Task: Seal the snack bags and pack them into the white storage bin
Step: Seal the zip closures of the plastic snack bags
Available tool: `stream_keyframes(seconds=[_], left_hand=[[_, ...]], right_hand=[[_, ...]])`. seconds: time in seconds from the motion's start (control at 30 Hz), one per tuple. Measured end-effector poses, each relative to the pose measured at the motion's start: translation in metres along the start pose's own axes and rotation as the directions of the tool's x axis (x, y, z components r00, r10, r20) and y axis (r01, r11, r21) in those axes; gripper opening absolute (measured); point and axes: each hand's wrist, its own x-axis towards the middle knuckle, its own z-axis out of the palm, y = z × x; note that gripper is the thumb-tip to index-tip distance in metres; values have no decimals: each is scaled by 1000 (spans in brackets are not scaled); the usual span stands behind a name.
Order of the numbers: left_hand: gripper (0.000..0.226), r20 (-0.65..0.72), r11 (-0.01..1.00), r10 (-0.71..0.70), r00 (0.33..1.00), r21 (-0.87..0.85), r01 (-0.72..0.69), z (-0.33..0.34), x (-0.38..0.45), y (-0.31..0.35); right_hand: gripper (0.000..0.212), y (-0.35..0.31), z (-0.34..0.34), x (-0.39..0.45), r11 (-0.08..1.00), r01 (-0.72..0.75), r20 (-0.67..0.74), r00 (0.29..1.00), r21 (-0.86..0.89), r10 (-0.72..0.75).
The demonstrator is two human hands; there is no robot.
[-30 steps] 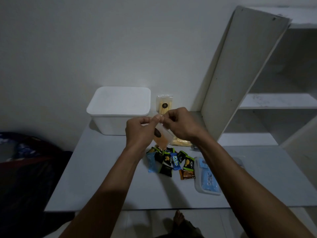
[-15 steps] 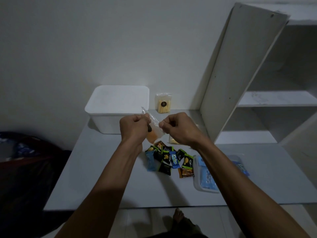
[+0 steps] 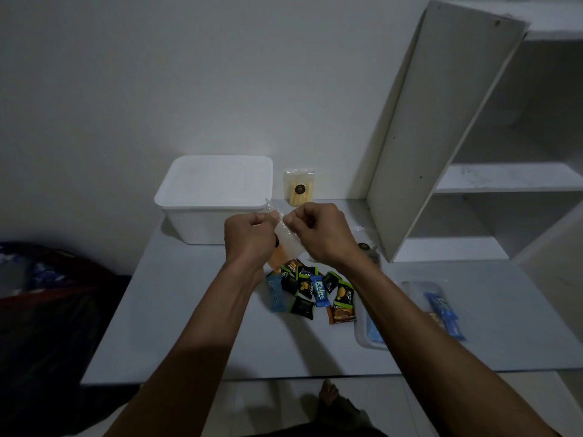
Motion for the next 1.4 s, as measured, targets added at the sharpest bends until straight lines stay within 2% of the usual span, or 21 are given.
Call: stream_keyframes(seconds=[0.17,0.3,0.43,0.53,0.7,0.9,1.0,1.13,1.33,1.4], left_hand=[[18,18,1000,-19,1000,6,19,1,-2,-4],[16,-23,992,127,992,21,-127,-5,2,-5],[11,242,945,276,930,109,-309,-18,13,-3],[5,266,939,304,915,77,-335,-19,13,1],[7,205,974,225,952,-66,-216,-14,14,2],[8,149,987,133,980,-112,-117,-12,18,-2],[8,131,986,137,982,-108,-123,-11,21,-3],[8,126,983,162,979,-106,-149,-10,25,-2],[8,133,983,183,974,-61,-176,10,32,-15],[8,137,986,165,977,-43,-160,23,37,-22]], right_hand=[[24,2,-2,1,1000,-24,36,999,7,23],[25,-3,-19,5,1000,-21,158,987,-16,24],[23,-9,-47,11,998,-56,307,950,-4,55],[25,-12,-58,14,998,-60,330,942,13,52],[32,-1,-64,3,979,-143,221,969,144,109],[15,21,-46,-12,966,-98,-20,994,240,106],[11,22,-40,-8,962,-53,-119,989,268,88],[8,22,-42,-4,963,-28,-140,988,268,68],[14,42,-48,3,926,-67,-238,957,372,165],[14,55,-51,7,930,-90,-264,945,356,192]])
